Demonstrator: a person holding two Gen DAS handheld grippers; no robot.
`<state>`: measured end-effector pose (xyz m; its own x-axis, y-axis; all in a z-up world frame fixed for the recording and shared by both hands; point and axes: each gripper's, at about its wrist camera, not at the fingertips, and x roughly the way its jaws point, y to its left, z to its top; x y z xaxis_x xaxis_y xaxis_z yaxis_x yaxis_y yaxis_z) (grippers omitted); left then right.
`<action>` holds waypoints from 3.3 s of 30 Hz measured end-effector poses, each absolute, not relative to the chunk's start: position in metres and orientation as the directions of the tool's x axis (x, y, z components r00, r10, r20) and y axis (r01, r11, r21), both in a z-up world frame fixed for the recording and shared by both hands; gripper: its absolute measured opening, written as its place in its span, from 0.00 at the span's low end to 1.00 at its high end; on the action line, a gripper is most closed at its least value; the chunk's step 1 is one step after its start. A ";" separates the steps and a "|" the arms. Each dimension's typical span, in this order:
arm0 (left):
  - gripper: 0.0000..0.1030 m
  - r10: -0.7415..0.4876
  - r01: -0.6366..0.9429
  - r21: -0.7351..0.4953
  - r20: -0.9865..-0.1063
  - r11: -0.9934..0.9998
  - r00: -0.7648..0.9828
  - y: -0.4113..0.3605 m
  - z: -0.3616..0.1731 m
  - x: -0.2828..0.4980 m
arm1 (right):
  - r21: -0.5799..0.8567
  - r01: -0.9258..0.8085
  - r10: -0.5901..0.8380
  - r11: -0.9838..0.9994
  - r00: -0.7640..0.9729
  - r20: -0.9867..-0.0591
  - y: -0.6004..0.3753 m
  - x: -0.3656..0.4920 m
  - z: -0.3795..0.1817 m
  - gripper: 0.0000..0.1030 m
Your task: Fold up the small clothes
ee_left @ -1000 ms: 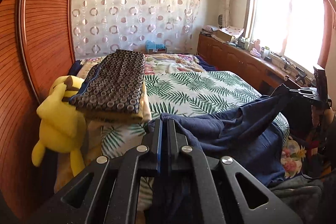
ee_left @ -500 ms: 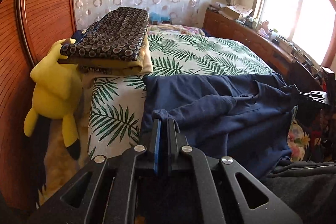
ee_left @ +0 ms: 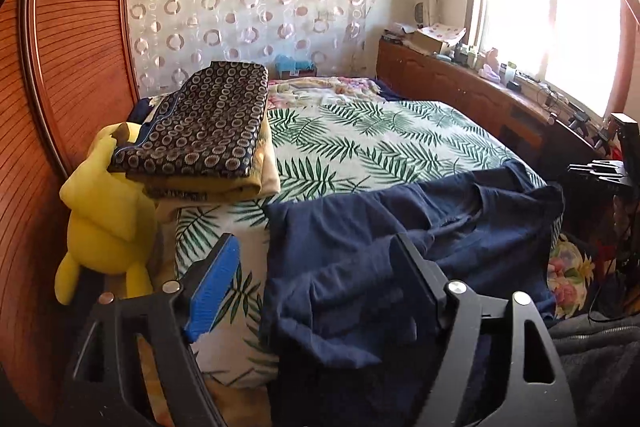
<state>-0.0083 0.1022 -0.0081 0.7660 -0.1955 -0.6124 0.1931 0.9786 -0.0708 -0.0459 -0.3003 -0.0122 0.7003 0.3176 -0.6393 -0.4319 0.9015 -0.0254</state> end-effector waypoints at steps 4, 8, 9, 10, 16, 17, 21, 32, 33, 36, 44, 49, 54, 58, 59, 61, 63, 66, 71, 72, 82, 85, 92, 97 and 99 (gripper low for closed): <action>0.76 -0.180 0.177 -0.067 -0.618 0.982 0.766 0.103 -0.012 0.006 | -0.045 -0.412 0.301 0.910 0.732 -0.612 -0.304 -0.042 -0.004 0.42; 0.76 -0.174 0.157 -0.083 -0.627 0.984 0.759 0.106 -0.019 0.024 | -0.036 -0.403 0.301 0.915 0.738 -0.603 -0.301 -0.026 -0.011 0.45; 0.76 -0.169 0.154 -0.079 -0.631 0.985 0.757 0.105 -0.021 0.029 | -0.031 -0.396 0.299 0.918 0.740 -0.602 -0.300 -0.019 -0.014 0.45; 0.76 -0.164 0.152 -0.075 -0.635 0.986 0.755 0.105 -0.024 0.035 | -0.022 -0.391 0.299 0.920 0.739 -0.603 -0.299 -0.012 -0.017 0.45; 0.76 -0.161 0.142 -0.084 -0.676 0.986 0.719 0.105 -0.041 0.074 | -0.014 -0.380 0.282 0.925 0.710 -0.645 -0.283 0.034 -0.044 0.45; 0.76 -0.161 0.140 -0.085 -0.681 0.986 0.715 0.106 -0.043 0.078 | -0.009 -0.378 0.279 0.926 0.701 -0.656 -0.281 0.042 -0.049 0.46; 0.76 -0.155 0.134 -0.086 -0.708 0.987 0.689 0.110 -0.050 0.096 | 0.017 -0.368 0.277 0.930 0.667 -0.691 -0.280 0.065 -0.063 0.49; 0.76 -0.240 0.213 -0.130 -0.723 0.968 0.648 0.127 -0.043 0.115 | 0.095 -0.362 0.314 0.927 0.614 -0.725 -0.284 0.081 -0.077 0.51; 0.76 -0.256 0.228 -0.141 -0.733 0.963 0.630 0.127 -0.048 0.119 | 0.100 -0.361 0.317 0.927 0.611 -0.725 -0.285 0.082 -0.077 0.51; 0.75 -0.266 0.233 -0.159 -0.782 0.959 0.563 0.126 -0.068 0.131 | 0.102 -0.358 0.315 0.928 0.609 -0.728 -0.284 0.083 -0.079 0.51; 0.55 -0.320 0.235 -0.231 -0.809 0.944 0.492 0.123 -0.097 0.135 | 0.106 -0.370 0.324 0.923 0.597 -0.733 -0.279 0.086 -0.086 0.51; 0.22 -0.340 0.266 -0.235 -0.808 0.935 0.482 0.115 -0.096 0.131 | 0.121 -0.397 0.350 0.910 0.578 -0.737 -0.275 0.086 -0.086 0.31; 0.12 -0.348 0.285 -0.219 -0.754 0.933 0.557 0.109 -0.071 0.103 | 0.138 -0.419 0.386 0.897 0.594 -0.706 -0.275 0.070 -0.081 0.10; 0.12 -0.386 0.301 -0.243 -0.642 0.922 0.662 0.113 -0.024 0.061 | 0.152 -0.417 0.414 0.896 0.665 -0.622 -0.288 0.031 -0.052 0.09; 0.11 -0.392 0.304 -0.248 -0.604 0.920 0.694 0.113 -0.009 0.046 | 0.146 -0.414 0.413 0.899 0.687 -0.598 -0.292 0.020 -0.041 0.08; 0.11 -0.386 0.307 -0.234 -0.558 0.922 0.735 0.114 0.013 0.028 | 0.118 -0.412 0.404 0.904 0.728 -0.554 -0.297 -0.002 -0.017 0.08; 0.11 -0.383 0.314 -0.219 -0.492 0.924 0.782 0.114 0.041 0.007 | 0.092 -0.415 0.401 0.905 0.763 -0.507 -0.301 -0.027 0.009 0.08; 0.11 -0.385 0.330 -0.202 -0.394 0.922 0.834 0.115 0.076 -0.023 | 0.037 -0.414 0.387 0.910 0.813 -0.435 -0.306 -0.063 0.045 0.08; 0.11 -0.375 0.338 -0.175 -0.274 0.925 0.885 0.116 0.121 -0.055 | -0.017 -0.398 0.375 0.917 0.877 -0.301 -0.324 -0.117 0.098 0.08; 0.11 -0.376 0.340 -0.173 -0.258 0.924 0.890 0.116 0.126 -0.056 | -0.021 -0.395 0.374 0.918 0.883 -0.282 -0.326 -0.124 0.106 0.08; 0.11 -0.328 0.315 -0.113 -0.130 0.942 0.936 0.119 0.183 -0.042 | -0.123 -0.348 0.335 0.929 0.935 -0.115 -0.339 -0.160 0.181 0.08; 0.11 -0.267 0.258 -0.085 -0.124 0.962 0.956 0.116 0.189 -0.011 | -0.162 -0.323 0.312 0.933 0.946 -0.085 -0.336 -0.152 0.195 0.08; 0.11 -0.214 0.204 -0.065 -0.227 0.977 0.950 0.094 0.148 0.106 | -0.176 -0.255 0.222 0.951 0.957 -0.185 -0.304 -0.017 0.169 0.08; 0.27 -0.197 0.215 -0.002 -0.406 0.977 0.892 0.076 0.078 0.204 | -0.159 -0.180 0.119 0.971 0.936 -0.330 -0.281 0.099 0.126 0.17; 0.29 -0.215 0.237 -0.012 -0.464 0.971 0.859 0.073 0.055 0.225 | -0.173 -0.118 0.036 0.978 0.907 -0.419 -0.277 0.143 0.097 0.32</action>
<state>0.2253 0.0732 0.0552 0.8593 -0.2152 -0.4641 0.2370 0.9714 -0.0117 0.1427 -0.2772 0.0966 0.9073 0.0357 -0.4189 -0.1182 0.9779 -0.1727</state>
